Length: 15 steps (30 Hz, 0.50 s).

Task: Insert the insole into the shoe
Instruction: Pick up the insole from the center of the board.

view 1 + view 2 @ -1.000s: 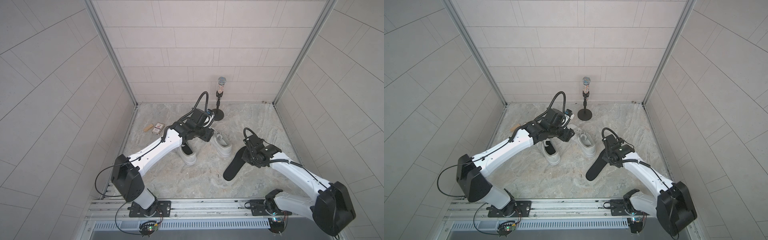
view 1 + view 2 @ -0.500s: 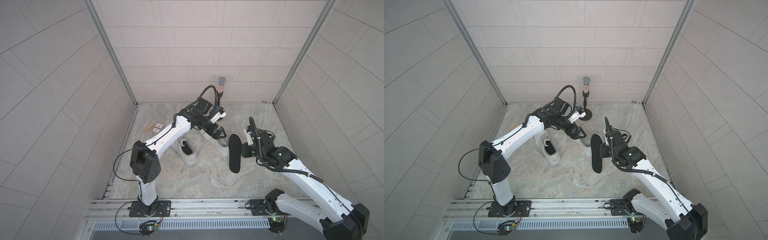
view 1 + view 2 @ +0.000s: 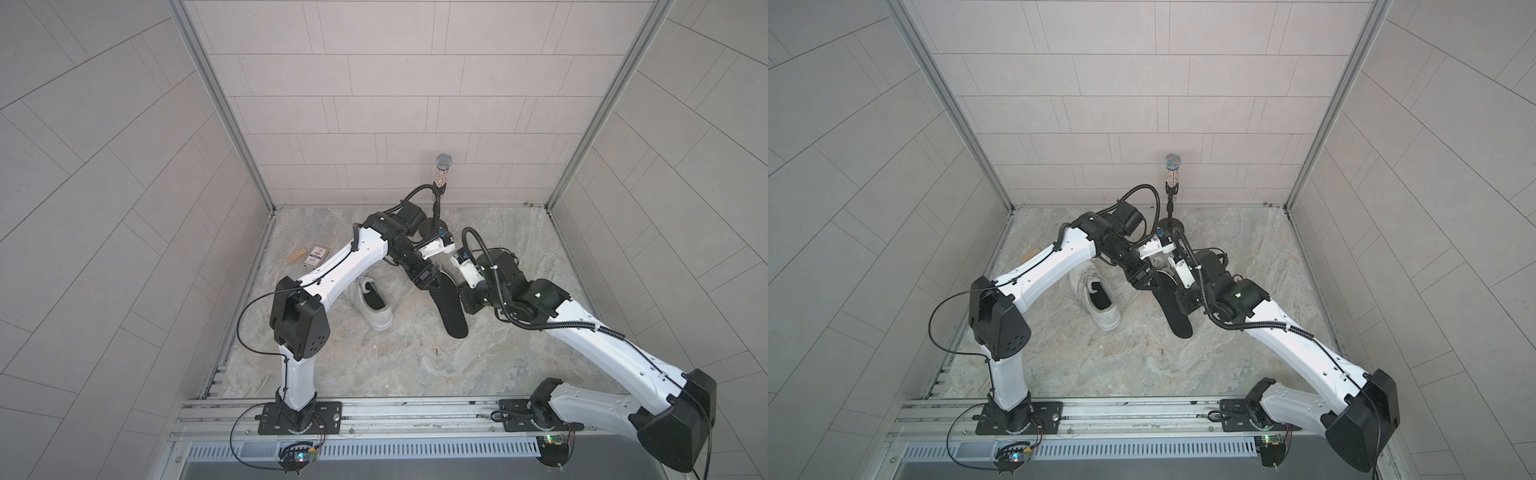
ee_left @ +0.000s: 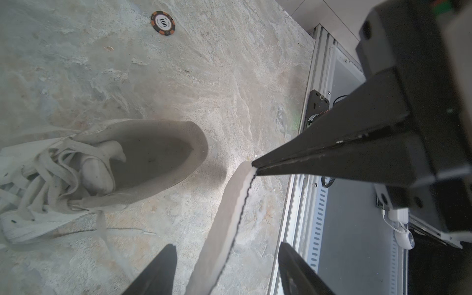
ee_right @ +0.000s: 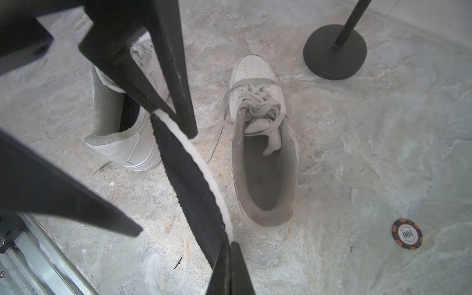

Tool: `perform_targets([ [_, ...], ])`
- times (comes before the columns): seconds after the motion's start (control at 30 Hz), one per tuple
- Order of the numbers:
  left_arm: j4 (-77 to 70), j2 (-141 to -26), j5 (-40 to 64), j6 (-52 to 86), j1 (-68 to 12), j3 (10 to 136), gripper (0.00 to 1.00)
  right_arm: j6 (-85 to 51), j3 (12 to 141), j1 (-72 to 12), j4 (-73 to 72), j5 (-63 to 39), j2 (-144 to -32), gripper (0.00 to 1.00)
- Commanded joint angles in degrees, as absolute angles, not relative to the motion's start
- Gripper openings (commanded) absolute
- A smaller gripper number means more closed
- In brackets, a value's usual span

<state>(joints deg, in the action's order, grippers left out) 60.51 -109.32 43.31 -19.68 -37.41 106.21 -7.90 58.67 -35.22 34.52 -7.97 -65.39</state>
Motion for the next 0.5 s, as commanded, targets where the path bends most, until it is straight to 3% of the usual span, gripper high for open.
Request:
perform_targets([
  [0.0, 62.7, -110.6, 45.1, -22.7, -37.4, 106.9, 0.61, -3.5, 60.7, -35.9, 35.6, -7.8, -66.2, 0.00],
  [0.2, 62.7, -111.2, 47.1, -22.8, -37.4, 106.8, 0.43, -2.7, 61.9, -36.2, 35.0, -7.8, -67.7, 0.00],
  [0.3, 62.1, -111.5, 49.3, -21.6, -37.4, 107.0, 0.20, -2.7, 62.1, -36.3, 34.1, -7.9, -67.8, 0.00],
  [0.4, 61.2, -111.4, 51.1, -19.4, -37.4, 106.7, 0.08, -2.8, 61.5, -36.2, 33.2, -7.5, -66.9, 0.00],
  [0.47, 60.5, -110.7, 51.6, -18.5, -37.4, 106.1, 0.01, -3.1, 60.8, -35.9, 33.1, -6.3, -65.6, 0.11],
])
